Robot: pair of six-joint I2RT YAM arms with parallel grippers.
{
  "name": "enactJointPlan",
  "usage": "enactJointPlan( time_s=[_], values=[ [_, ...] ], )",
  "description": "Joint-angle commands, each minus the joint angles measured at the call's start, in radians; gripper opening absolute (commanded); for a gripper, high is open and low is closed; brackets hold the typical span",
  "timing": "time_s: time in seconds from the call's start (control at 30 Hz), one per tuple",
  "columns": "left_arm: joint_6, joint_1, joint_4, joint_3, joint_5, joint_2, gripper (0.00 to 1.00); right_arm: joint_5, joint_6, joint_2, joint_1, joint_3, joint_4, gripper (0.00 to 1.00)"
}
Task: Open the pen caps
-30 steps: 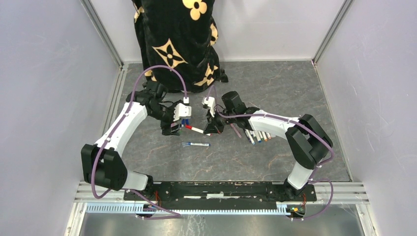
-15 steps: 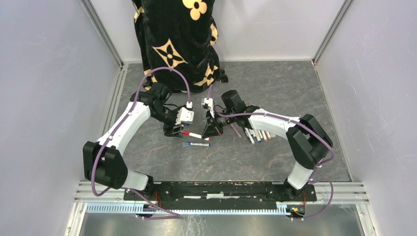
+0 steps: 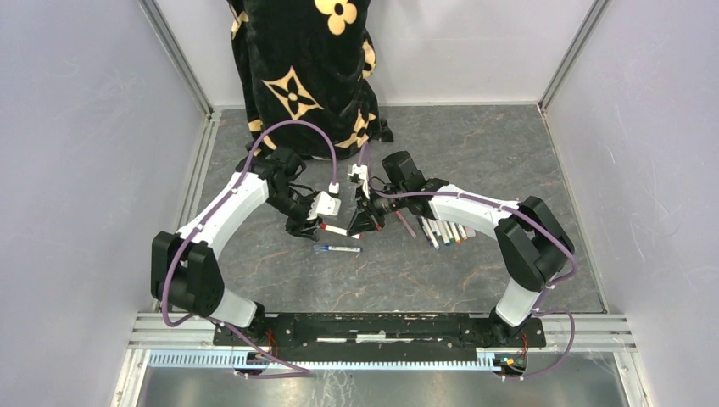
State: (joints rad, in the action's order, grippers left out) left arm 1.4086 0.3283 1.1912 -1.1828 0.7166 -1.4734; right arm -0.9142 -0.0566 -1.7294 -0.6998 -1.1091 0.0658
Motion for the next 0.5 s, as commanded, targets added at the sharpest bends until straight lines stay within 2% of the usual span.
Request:
enactJointPlan(
  time_s=[0.0,0.17,0.23,0.27,0.3,0.37,0.43,0.47],
  values=[
    [0.026,0.022,0.007,-0.037,0.030,-0.010,0.44,-0.028,0.014,0.002,0.003,-0.043,-0.030,0.00],
    [0.021,0.035,0.007,-0.046,0.036,-0.016,0.30,-0.029,0.027,-0.011,0.002,-0.050,-0.035,0.00],
    [0.018,0.046,0.006,-0.048,0.030,-0.020,0.18,-0.031,0.031,-0.016,0.002,-0.056,-0.034,0.01],
    [0.018,0.049,0.006,-0.048,0.024,-0.022,0.08,-0.029,0.033,-0.016,0.002,-0.056,-0.036,0.03],
    [0.017,0.051,0.006,-0.047,0.018,-0.023,0.03,-0.029,0.035,-0.017,0.003,-0.055,-0.039,0.08],
    [0.015,0.054,0.006,-0.046,0.007,-0.025,0.02,-0.037,0.053,-0.017,0.002,-0.049,-0.057,0.24],
    [0.014,0.053,0.006,-0.049,0.006,-0.024,0.02,-0.063,0.132,-0.021,0.000,-0.026,-0.149,0.41],
    [0.014,0.054,0.006,-0.051,0.009,-0.024,0.02,-0.076,0.161,-0.027,-0.003,-0.018,-0.187,0.46]
  ],
)
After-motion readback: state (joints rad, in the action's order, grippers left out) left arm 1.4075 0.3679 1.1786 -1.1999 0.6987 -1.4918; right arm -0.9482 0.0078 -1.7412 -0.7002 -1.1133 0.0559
